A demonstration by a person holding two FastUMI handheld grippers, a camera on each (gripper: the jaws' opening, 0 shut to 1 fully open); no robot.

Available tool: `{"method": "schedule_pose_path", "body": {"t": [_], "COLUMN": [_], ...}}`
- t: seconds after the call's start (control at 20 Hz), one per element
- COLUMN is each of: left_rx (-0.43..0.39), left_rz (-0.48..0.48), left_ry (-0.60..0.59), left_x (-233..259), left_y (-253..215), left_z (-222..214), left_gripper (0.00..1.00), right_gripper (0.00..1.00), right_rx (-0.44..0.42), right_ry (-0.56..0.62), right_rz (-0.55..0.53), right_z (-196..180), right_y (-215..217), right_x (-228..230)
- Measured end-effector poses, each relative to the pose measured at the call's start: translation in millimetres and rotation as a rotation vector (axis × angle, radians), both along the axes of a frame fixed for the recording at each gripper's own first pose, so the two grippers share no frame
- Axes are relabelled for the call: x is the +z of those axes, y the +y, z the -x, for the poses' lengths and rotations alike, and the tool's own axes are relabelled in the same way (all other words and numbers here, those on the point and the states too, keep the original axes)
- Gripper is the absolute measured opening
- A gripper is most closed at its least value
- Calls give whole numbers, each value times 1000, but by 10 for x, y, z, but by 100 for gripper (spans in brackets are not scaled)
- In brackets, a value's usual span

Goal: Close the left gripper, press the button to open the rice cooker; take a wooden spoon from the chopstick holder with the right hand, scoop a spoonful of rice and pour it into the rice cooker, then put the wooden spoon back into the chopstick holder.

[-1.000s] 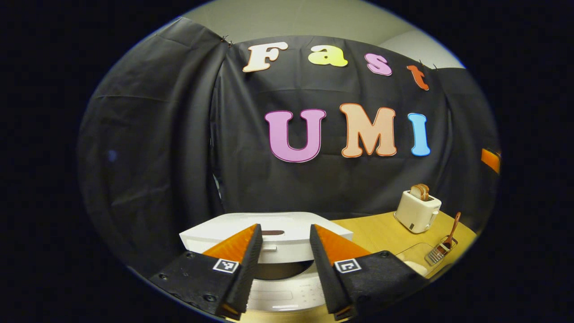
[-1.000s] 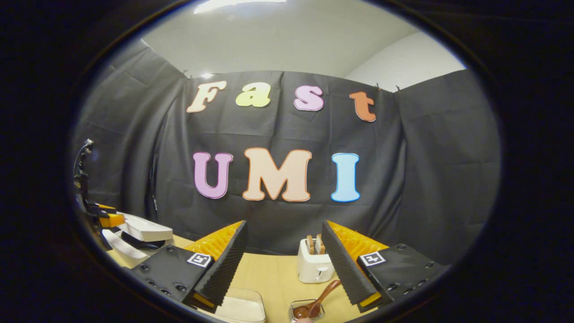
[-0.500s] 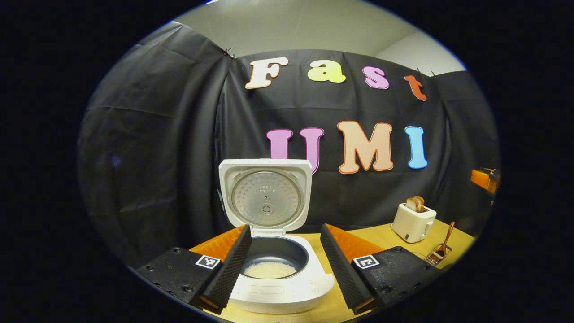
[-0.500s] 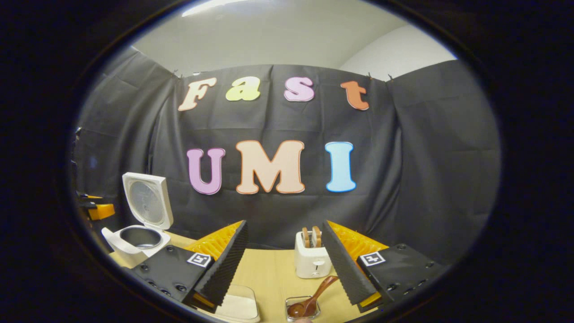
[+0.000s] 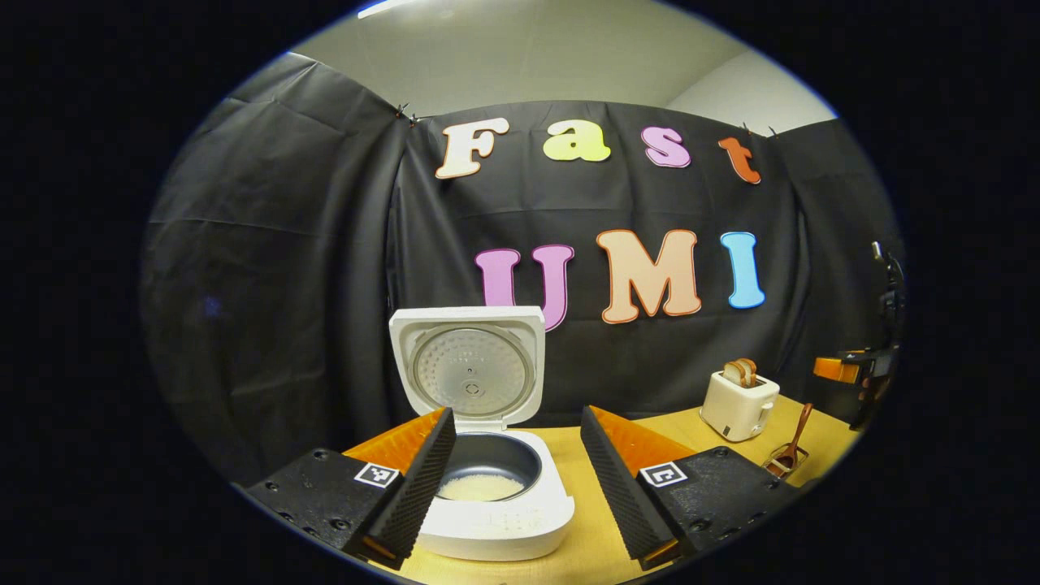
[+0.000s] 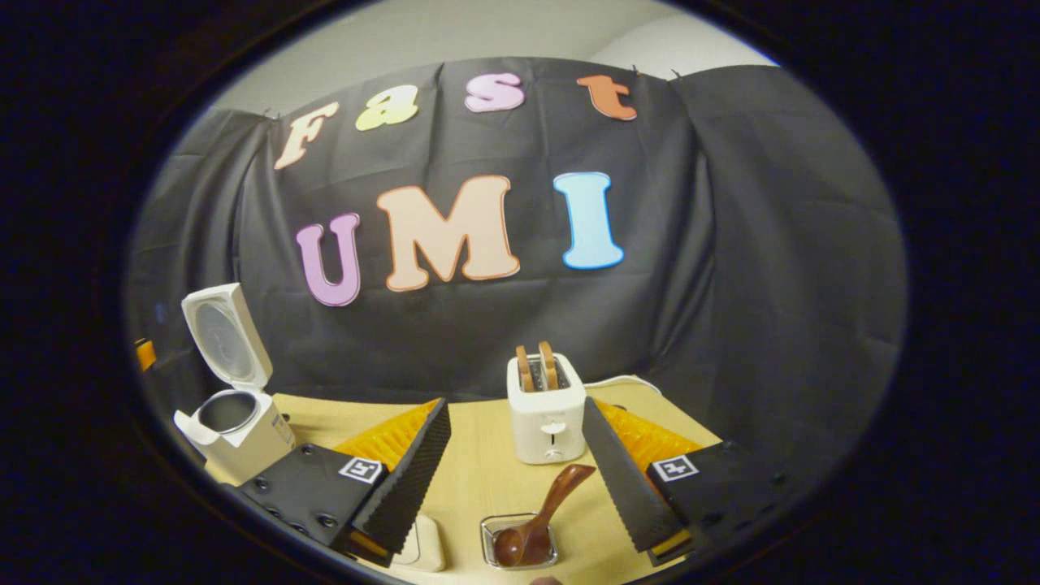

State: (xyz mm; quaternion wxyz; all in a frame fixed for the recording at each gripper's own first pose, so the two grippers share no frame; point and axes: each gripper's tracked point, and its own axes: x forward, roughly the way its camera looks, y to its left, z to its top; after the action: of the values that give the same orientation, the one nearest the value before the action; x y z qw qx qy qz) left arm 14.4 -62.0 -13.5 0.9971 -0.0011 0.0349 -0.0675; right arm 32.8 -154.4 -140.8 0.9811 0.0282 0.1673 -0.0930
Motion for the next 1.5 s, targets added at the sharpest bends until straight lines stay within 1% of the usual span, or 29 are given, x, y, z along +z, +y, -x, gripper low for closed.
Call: {"method": "schedule_pose_path", "body": {"t": [0.3, 0.7, 0.8, 0.9, 1.15, 1.2, 1.35, 1.5], "left_rx": [28, 88, 95, 99, 104, 108, 118, 114], "left_rz": [-3, -25, -31, -37, -53, -54, -46, -33], "left_ry": [8, 34, 38, 43, 45, 47, 43, 42], "left_x": [39, 4, -4, -10, 9, 13, 32, 52], "left_y": [-39, 49, 52, 45, 47, 52, 89, 83], "left_z": [136, 291, 309, 326, 333, 330, 318, 284], "left_gripper": [91, 92, 92, 92, 92, 92, 92, 92], "right_gripper": [100, 100, 100, 100, 100, 98, 94, 44], "right_rx": [-22, -18, -18, -1, 15, 21, 22, 20], "right_ry": [95, 249, 298, 343, 427, 439, 479, 498], "right_rz": [-12, -18, -40, -64, -210, -237, -243, -282], "right_z": [-176, -320, -326, -306, -212, -200, -155, -111], "right_y": [-263, -409, -424, -406, -301, -260, -277, -202], "right_x": [-483, -1140, -1323, -1516, -1855, -1902, -1994, -2015]}}
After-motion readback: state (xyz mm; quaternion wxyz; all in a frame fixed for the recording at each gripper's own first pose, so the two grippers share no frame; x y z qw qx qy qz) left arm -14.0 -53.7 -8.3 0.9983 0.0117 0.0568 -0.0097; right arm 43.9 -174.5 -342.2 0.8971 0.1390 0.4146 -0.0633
